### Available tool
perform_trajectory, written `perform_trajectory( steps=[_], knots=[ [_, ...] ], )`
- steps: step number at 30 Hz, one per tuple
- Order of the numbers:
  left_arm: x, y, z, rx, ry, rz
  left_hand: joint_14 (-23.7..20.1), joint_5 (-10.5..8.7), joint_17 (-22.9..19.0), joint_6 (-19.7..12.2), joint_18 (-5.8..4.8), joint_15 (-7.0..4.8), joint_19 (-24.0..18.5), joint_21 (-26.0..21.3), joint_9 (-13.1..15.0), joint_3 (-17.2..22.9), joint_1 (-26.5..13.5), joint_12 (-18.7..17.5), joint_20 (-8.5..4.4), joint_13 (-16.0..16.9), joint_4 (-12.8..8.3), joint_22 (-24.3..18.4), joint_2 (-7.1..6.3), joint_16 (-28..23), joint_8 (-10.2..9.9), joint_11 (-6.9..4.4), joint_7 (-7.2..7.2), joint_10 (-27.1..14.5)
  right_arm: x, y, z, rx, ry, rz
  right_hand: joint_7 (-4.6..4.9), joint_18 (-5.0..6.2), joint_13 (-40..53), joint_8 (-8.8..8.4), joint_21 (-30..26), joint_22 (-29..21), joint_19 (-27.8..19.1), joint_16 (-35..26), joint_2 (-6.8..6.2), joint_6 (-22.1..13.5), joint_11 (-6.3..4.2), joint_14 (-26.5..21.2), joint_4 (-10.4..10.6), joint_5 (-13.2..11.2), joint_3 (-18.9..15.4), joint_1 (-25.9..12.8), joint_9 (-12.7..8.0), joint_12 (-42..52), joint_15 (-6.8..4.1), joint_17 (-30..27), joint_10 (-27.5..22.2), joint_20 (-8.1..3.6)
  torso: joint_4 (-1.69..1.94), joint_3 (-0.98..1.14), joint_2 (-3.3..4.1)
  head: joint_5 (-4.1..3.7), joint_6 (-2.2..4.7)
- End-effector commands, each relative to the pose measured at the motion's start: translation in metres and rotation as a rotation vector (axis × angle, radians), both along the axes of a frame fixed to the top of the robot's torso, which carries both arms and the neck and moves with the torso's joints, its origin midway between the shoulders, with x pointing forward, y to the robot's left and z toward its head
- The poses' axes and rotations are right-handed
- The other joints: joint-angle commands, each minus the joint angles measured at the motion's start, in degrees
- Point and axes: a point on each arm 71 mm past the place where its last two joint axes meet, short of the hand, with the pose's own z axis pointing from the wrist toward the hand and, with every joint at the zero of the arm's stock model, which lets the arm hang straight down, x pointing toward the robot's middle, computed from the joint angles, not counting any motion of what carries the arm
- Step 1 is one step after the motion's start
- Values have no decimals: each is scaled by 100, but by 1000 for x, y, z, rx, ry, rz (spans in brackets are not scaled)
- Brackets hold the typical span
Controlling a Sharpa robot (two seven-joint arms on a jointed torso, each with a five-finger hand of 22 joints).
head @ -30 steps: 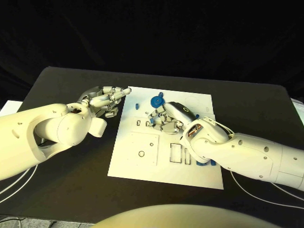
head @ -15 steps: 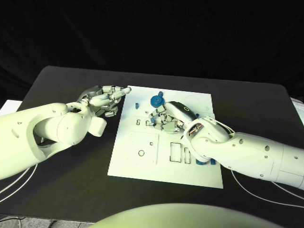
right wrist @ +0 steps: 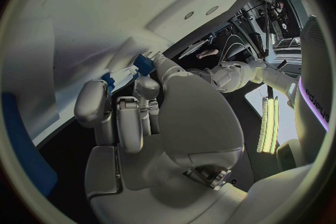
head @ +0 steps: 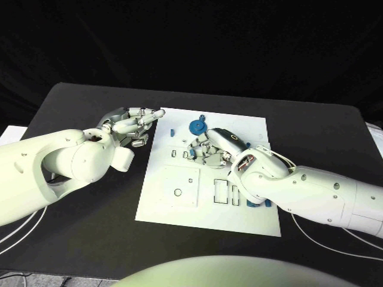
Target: Assemble the parts on the task board
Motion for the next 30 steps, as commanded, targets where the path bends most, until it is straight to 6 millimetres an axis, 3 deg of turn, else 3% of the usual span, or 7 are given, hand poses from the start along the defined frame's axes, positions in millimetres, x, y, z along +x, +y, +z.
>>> perform_trajectory(
  steps=[1,30],
  knots=[
    [-1,-3,1,-7,-9,-22,614,5,1509,-35,42,31,-32,-20,-5,33,-13,-31,-1,-10,1,5,7,17,15,-2,4,-36,0,0,-2,-26,11,7,5,7,-27,-26,-25,-16,-55,-25,-79,-39,-1,432,8,-27,-27,3,-9,-50,19,822,-49,-2,2,1,1,-3,-4],
    [0,-2,1,-5,-8,-19,614,5,1509,-40,41,37,-27,-18,-3,34,-38,-35,7,-14,0,14,9,17,23,2,7,-32,-1,-1,2,15,-12,1,26,7,-101,-59,-35,-17,-51,-39,-92,-96,15,431,14,48,-32,19,-19,-137,34,813,-55,13,0,1,2,-19,-3]
  ],
)
